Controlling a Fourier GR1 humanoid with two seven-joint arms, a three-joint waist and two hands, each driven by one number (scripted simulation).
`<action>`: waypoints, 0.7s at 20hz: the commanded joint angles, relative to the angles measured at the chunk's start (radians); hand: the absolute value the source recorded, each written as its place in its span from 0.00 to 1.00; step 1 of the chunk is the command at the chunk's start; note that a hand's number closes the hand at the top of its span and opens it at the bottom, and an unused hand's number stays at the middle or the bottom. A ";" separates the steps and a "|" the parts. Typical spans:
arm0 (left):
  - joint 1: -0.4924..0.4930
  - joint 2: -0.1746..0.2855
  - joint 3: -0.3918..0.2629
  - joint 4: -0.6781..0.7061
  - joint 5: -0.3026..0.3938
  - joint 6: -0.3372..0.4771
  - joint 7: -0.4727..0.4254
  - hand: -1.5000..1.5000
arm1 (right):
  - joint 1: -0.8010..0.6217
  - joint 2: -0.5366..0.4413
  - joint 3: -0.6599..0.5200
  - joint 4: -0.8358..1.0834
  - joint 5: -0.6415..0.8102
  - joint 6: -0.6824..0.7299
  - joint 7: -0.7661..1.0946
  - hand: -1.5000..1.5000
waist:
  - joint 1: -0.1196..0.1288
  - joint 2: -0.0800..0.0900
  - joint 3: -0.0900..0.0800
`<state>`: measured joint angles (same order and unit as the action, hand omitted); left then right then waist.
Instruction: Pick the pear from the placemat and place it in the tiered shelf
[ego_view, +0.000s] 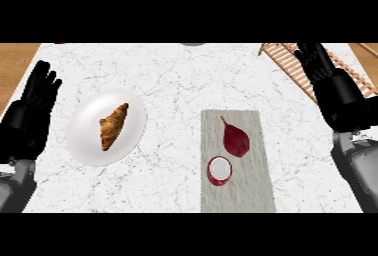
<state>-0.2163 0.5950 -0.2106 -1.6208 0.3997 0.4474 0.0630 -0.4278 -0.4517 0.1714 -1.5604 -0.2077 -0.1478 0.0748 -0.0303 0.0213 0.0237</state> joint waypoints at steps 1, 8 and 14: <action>-0.019 0.014 0.008 0.030 0.005 -0.054 0.054 0.50 | -0.002 0.087 -0.004 0.108 0.012 -0.025 -0.049 1.00 | 0.036 -0.018 -0.023; 0.155 0.007 -0.049 0.137 0.010 -0.104 0.026 0.50 | 0.013 0.107 0.057 0.342 0.279 -0.375 0.166 1.00 | 0.043 -0.001 -0.040; 0.161 -0.005 0.001 0.238 0.042 -0.190 -0.029 0.50 | -0.010 0.443 0.309 0.377 0.450 -0.657 0.258 0.00 | 0.041 -0.019 -0.025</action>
<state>-0.0458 0.6051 -0.2354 -1.4564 0.4272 0.2964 0.0548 -0.4324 -0.1373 0.3590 -1.2162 0.1557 -0.6691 0.2556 0.0232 0.0072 -0.0042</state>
